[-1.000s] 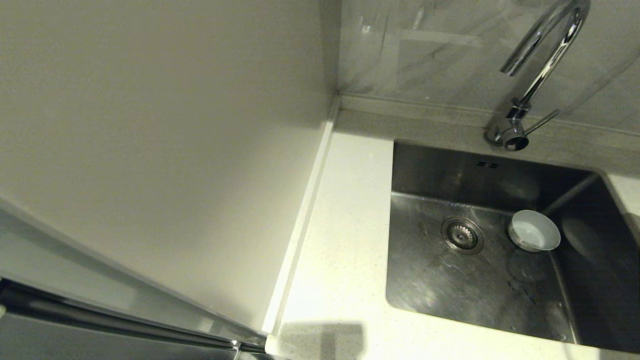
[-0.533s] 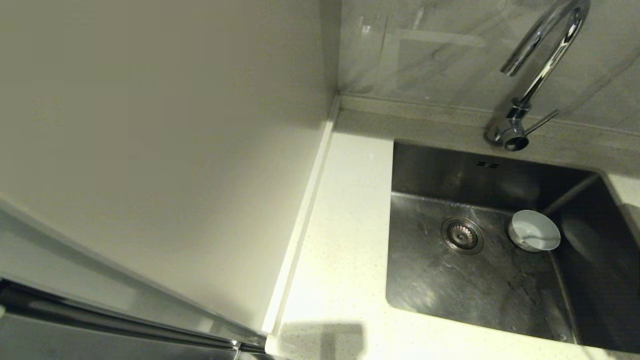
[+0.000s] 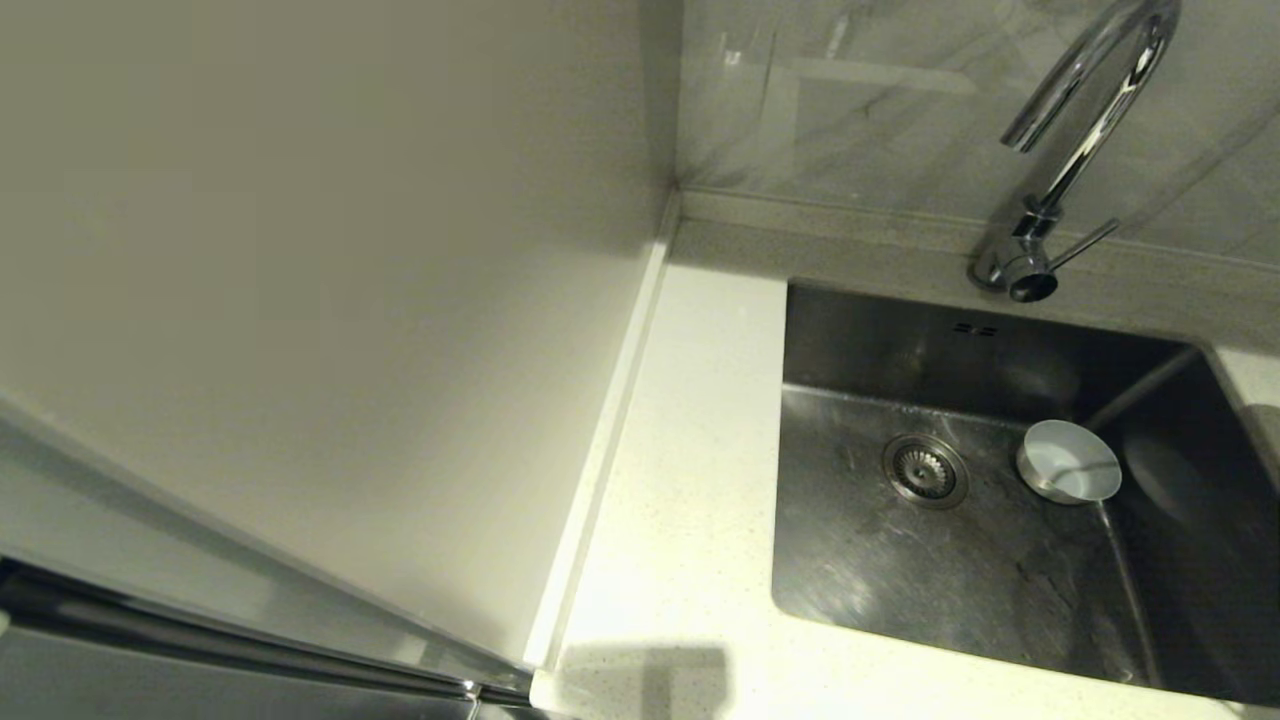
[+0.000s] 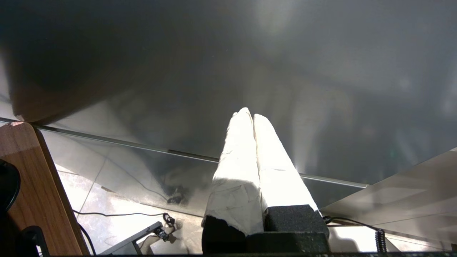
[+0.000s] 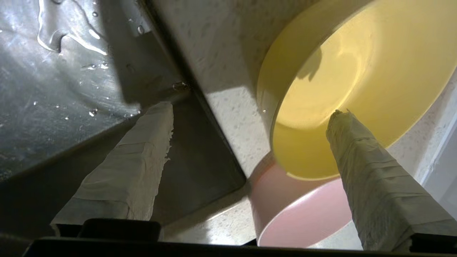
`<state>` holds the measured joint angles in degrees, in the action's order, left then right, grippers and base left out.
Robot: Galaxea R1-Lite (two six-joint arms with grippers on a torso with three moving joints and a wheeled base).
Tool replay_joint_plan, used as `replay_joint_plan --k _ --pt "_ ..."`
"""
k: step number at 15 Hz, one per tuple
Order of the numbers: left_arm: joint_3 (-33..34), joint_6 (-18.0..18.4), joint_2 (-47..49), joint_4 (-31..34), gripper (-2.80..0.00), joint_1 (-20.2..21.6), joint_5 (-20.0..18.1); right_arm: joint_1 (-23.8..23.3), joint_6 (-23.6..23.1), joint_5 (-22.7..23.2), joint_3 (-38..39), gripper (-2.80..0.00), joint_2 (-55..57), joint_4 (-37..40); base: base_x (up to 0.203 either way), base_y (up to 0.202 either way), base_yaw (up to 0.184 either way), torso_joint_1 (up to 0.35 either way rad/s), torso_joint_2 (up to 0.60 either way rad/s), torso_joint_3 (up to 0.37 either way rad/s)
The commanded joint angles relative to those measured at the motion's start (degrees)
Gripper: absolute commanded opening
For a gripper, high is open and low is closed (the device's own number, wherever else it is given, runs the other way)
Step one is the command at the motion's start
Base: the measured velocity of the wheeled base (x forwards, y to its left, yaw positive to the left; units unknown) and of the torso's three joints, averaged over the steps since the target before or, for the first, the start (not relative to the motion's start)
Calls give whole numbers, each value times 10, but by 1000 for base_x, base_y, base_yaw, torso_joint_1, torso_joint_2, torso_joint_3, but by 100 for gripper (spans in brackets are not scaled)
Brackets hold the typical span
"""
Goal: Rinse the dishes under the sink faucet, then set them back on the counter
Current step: Put a bowl into the sink
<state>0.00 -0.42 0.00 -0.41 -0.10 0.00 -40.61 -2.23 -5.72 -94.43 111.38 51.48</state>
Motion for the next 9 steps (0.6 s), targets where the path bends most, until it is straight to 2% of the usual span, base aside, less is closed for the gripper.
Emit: replay_joint_plan --k 1,2,3,9 --pt "2 0 0 0 -280 0 0 -4 -1 0 -3 0 17 2 0 0 0 0 0 0" --pt "2 0 0 0 -280 0 0 -4 -1 0 -2 -61 19 2 0 0 0 0 0 0" --pt "2 0 0 0 -280 0 0 -5 -1 0 -1 -280 20 2 0 0 0 0 0 0" --pt "2 0 0 0 -280 0 0 -9 -2 2 -3 -280 24 2 0 0 0 0 0 0"
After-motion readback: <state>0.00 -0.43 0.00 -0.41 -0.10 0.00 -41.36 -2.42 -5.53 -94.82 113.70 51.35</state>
